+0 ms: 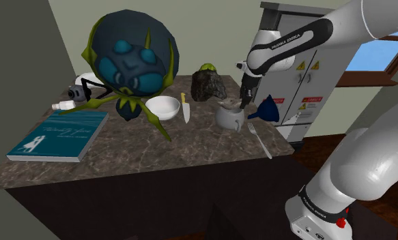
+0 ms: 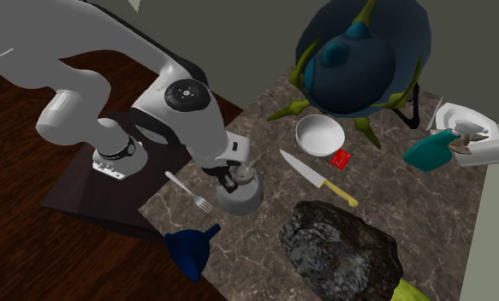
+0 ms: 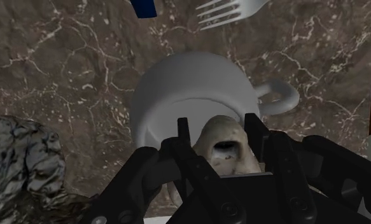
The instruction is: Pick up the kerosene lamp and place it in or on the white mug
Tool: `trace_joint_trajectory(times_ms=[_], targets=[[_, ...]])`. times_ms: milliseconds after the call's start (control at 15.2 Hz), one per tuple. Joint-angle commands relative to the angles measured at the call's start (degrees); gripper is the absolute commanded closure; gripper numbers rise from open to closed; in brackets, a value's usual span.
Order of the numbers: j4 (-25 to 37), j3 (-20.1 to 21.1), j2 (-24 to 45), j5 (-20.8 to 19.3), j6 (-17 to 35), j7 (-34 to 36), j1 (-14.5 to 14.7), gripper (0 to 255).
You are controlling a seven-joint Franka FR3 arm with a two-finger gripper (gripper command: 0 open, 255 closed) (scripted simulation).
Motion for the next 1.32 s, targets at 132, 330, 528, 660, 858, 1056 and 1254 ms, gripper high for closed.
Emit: trace_joint_trajectory(times_ms=[132,330,528,660,858,1056,1254], targets=[[-1.4,-0.3,2.0,0.7,3.4,-0.6,0.2,255],[-1.9,-0.4,2.9,1.0,4.7,-0.9,0.2,255],[-1.9,-0.4,2.9,1.0,4.7,-0.9,0.3,255],[-1.9,-0.5,2.9,1.0,4.7,-0.9,0.3,255],[-2.0,-0.6,2.7,0.9,4.6,-1.0,0.2,0],[-2.0,-0.6,2.9,1.0,4.8,-1.0,0.2,0],[-0.6,-0.2,-0.1,-0.1,0.6,-0.1,0.1,0]])
